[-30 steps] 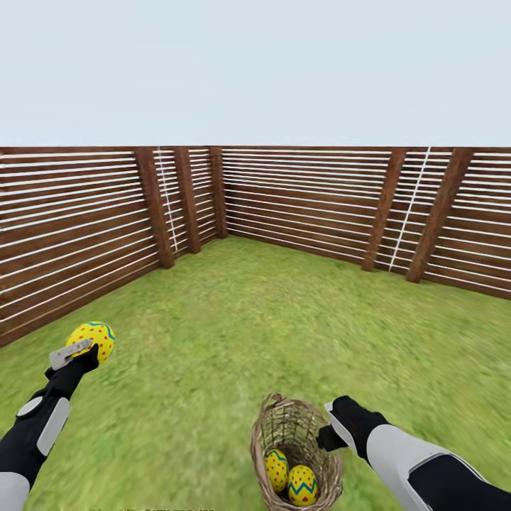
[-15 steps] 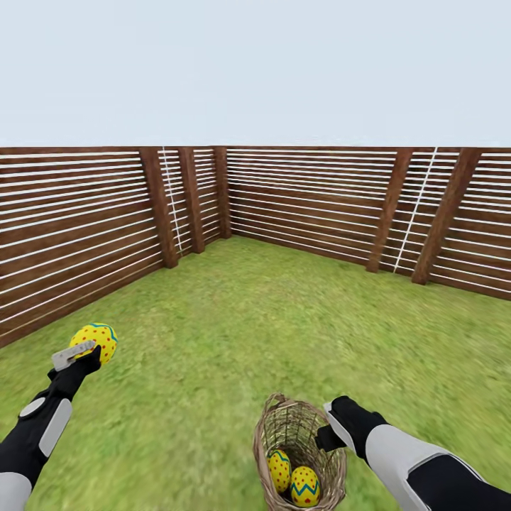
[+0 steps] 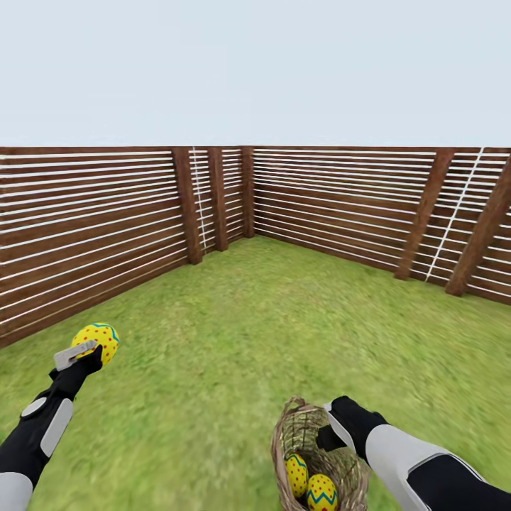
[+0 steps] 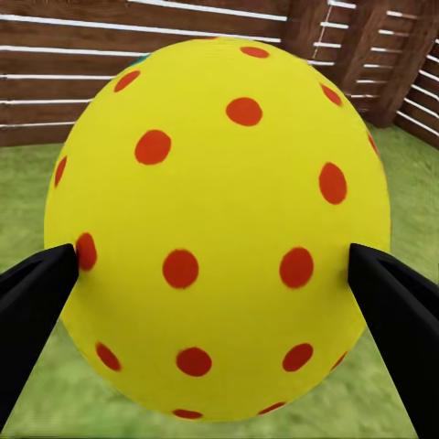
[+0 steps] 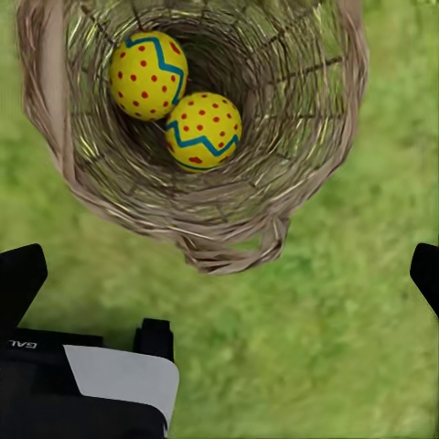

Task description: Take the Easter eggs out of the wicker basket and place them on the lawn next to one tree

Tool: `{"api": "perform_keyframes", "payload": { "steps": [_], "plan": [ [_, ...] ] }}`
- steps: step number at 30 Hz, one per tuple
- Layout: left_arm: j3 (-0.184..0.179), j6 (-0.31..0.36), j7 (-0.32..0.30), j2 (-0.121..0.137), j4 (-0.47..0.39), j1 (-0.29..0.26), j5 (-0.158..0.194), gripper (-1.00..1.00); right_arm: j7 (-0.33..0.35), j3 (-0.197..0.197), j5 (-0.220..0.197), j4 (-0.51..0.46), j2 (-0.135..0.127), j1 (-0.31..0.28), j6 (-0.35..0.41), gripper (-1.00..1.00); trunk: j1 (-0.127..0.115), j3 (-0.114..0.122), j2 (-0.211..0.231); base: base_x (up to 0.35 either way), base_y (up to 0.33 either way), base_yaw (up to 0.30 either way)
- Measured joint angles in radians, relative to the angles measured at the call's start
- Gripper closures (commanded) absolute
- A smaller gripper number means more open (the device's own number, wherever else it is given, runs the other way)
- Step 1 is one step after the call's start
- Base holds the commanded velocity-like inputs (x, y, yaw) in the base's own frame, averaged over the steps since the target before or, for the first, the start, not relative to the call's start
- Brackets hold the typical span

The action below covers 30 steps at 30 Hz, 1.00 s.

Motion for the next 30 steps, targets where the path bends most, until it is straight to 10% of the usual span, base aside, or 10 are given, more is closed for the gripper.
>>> {"api": "perform_keyframes", "payload": {
  "steps": [22,23,26,30],
  "plan": [
    [-0.003,-0.001,0.002,-0.044,0.000,0.000,-0.002,1.00,0.003,-0.002,0.000,-0.002,-0.006,0.000,0.002,-1.00,0.000,0.000,0.000,0.000,0.000,0.291],
    [-0.003,-0.001,0.002,-0.044,0.000,0.000,-0.002,1.00,0.008,-0.004,-0.002,-0.004,-0.023,0.000,0.004,-1.00,0.000,0.000,0.000,0.000,0.000,0.291],
    [-0.004,0.000,0.000,-0.043,-0.001,0.000,-0.002,1.00,0.196,-0.011,-0.010,-0.015,-0.195,0.000,0.007,-1.00,0.000,0.000,0.000,0.000,0.000,0.291],
    [-0.004,0.000,0.002,-0.043,0.001,0.000,-0.003,1.00,0.296,-0.008,-0.008,-0.037,-0.348,0.000,0.005,-1.00,0.000,0.000,0.000,0.000,0.000,0.277]
  ]
}}
